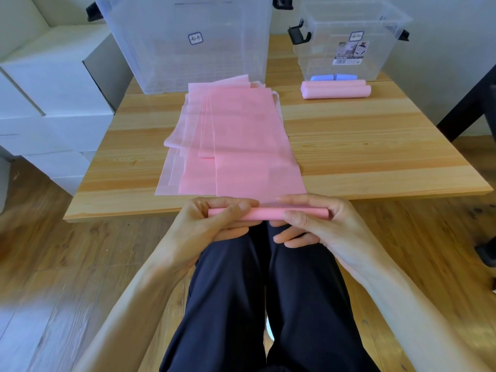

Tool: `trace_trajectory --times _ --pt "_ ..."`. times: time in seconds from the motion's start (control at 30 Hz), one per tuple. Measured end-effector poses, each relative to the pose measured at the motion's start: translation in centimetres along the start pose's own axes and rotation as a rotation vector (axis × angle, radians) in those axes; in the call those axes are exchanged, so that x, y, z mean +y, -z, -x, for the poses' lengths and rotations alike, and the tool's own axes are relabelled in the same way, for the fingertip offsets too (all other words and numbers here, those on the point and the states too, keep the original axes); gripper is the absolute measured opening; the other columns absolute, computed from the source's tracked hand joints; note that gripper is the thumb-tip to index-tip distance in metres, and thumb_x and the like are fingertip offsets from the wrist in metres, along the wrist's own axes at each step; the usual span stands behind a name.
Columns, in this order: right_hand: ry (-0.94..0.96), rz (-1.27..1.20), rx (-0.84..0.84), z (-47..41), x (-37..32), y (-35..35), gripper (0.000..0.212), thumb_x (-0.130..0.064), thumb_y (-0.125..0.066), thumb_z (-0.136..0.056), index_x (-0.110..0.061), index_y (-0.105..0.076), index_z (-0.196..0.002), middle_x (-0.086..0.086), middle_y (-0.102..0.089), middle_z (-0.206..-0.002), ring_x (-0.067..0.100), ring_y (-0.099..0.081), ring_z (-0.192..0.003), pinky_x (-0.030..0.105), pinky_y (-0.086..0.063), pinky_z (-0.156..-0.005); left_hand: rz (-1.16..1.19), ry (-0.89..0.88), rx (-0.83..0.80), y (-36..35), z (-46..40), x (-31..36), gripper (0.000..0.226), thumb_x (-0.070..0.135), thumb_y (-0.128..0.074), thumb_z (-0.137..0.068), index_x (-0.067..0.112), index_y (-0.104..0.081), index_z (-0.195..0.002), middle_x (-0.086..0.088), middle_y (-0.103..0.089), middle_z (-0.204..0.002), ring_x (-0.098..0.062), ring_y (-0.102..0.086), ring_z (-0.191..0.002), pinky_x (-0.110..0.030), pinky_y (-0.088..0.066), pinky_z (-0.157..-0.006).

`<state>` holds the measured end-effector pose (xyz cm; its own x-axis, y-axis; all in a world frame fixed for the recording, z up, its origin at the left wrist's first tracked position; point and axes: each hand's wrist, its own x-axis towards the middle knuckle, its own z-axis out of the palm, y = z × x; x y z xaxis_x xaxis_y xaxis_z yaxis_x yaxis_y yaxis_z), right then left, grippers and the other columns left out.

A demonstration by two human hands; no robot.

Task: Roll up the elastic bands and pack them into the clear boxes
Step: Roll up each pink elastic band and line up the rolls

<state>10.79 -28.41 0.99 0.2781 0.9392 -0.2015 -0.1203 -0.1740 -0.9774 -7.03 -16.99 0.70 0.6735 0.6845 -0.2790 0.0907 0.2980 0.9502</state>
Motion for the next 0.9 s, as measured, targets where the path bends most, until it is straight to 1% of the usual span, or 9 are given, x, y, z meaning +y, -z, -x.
trace_trajectory --times 0.07,0.17,0.3,0.43,0.57,0.67,0.77,0.83,0.9 --pt "0.011 0.024 0.018 -0.01 0.08 0.0 0.023 -0.024 -0.068 -0.084 -0.012 -0.075 -0.102 0.011 -0.077 -0.088 0.029 -0.075 -0.075 0.029 -0.061 -0.063 -0.006 -0.001 -0.019 0.03 0.11 0.1 0.029 0.027 -0.065 -0.08 0.014 -0.075 -0.104 -0.008 -0.077 -0.1 -0.016 -0.073 -0.098 -0.019 -0.057 -0.077" --pt "0.003 0.024 0.052 -0.13 0.13 -0.07 0.025 -0.03 -0.066 -0.084 -0.011 -0.076 -0.096 0.013 -0.077 -0.083 0.03 -0.075 -0.07 0.029 -0.061 -0.06 -0.001 -0.014 -0.007 -0.19 0.18 -0.02 0.029 0.023 -0.069 -0.075 0.014 -0.075 -0.102 -0.008 -0.077 -0.099 -0.016 -0.073 -0.098 -0.019 -0.058 -0.078" --pt "0.012 -0.016 0.022 -0.13 0.05 -0.06 0.027 -0.027 -0.07 -0.079 -0.013 -0.075 -0.101 0.01 -0.077 -0.091 0.029 -0.076 -0.079 0.028 -0.061 -0.066 0.005 -0.012 0.026 -0.3 0.17 -0.07 0.029 0.024 -0.067 -0.076 0.011 -0.075 -0.102 -0.008 -0.078 -0.097 -0.017 -0.074 -0.096 -0.018 -0.057 -0.074" --pt "0.033 -0.01 0.047 -0.19 0.05 -0.23 0.02 -0.025 -0.069 -0.081 -0.014 -0.076 -0.096 0.009 -0.078 -0.089 0.028 -0.076 -0.074 0.027 -0.061 -0.062 0.041 -0.001 -0.021 -0.26 0.24 0.0 0.031 0.025 -0.063 -0.08 0.012 -0.074 -0.106 -0.009 -0.077 -0.103 -0.018 -0.073 -0.099 -0.021 -0.058 -0.078" --pt "0.015 -0.025 0.037 -0.14 -0.06 -0.47 0.027 -0.031 -0.065 -0.083 -0.015 -0.075 -0.103 0.012 -0.077 -0.088 0.029 -0.075 -0.073 0.025 -0.059 -0.06 0.058 -0.034 0.024 -0.41 0.21 -0.02 0.023 0.024 -0.064 -0.08 0.017 -0.078 -0.097 -0.007 -0.077 -0.101 -0.017 -0.074 -0.095 -0.02 -0.058 -0.077" --pt "0.012 -0.013 -0.008 -0.02 -0.26 -0.42 0.029 -0.027 -0.068 -0.08 -0.019 -0.073 -0.108 0.013 -0.077 -0.087 0.029 -0.076 -0.075 0.026 -0.06 -0.062 0.022 -0.027 0.025 -0.21 0.29 0.06 0.026 0.025 -0.064 -0.08 0.015 -0.076 -0.1 -0.007 -0.078 -0.099 -0.017 -0.074 -0.096 -0.019 -0.057 -0.075" --pt "0.018 0.021 0.012 -0.05 -0.27 -0.41 0.02 -0.025 -0.069 -0.082 -0.014 -0.077 -0.096 0.013 -0.076 -0.081 0.03 -0.075 -0.07 0.027 -0.059 -0.058 -0.021 -0.015 -0.007 0.0 0.39 0.08 0.032 0.025 -0.068 -0.077 0.013 -0.075 -0.105 -0.007 -0.077 -0.101 -0.016 -0.073 -0.099 -0.02 -0.058 -0.079" --pt "0.005 0.009 0.031 -0.09 -0.23 -0.46 0.02 -0.029 -0.068 -0.082 -0.014 -0.078 -0.09 0.015 -0.076 -0.078 0.031 -0.074 -0.067 0.027 -0.059 -0.055 -0.019 -0.025 0.009 -0.07 0.4 -0.05 0.029 0.023 -0.069 -0.075 0.013 -0.076 -0.102 -0.007 -0.077 -0.1 -0.015 -0.073 -0.098 -0.02 -0.058 -0.078" --pt "-0.004 -0.009 0.013 -0.18 -0.13 -0.46 0.023 -0.029 -0.068 -0.081 -0.012 -0.078 -0.093 0.014 -0.077 -0.084 0.03 -0.075 -0.072 0.027 -0.06 -0.059 -0.003 -0.025 0.029 -0.19 0.4 -0.08 0.027 0.024 -0.067 -0.078 0.014 -0.076 -0.101 -0.007 -0.078 -0.097 -0.016 -0.074 -0.095 -0.019 -0.058 -0.074"
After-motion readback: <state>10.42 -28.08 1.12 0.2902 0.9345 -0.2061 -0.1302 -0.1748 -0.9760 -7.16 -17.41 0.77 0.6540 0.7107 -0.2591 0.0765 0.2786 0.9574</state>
